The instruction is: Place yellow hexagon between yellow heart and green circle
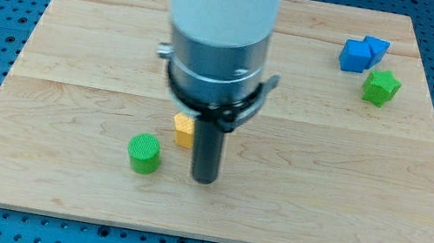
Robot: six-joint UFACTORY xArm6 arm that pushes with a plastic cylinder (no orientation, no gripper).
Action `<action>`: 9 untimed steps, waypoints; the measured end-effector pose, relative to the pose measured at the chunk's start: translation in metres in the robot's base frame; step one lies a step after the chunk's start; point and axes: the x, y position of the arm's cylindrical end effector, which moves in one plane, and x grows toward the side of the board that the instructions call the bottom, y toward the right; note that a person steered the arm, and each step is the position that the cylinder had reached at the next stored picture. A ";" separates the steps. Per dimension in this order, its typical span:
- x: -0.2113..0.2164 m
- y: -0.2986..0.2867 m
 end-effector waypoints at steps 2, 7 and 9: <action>-0.008 -0.040; -0.059 -0.017; -0.067 0.012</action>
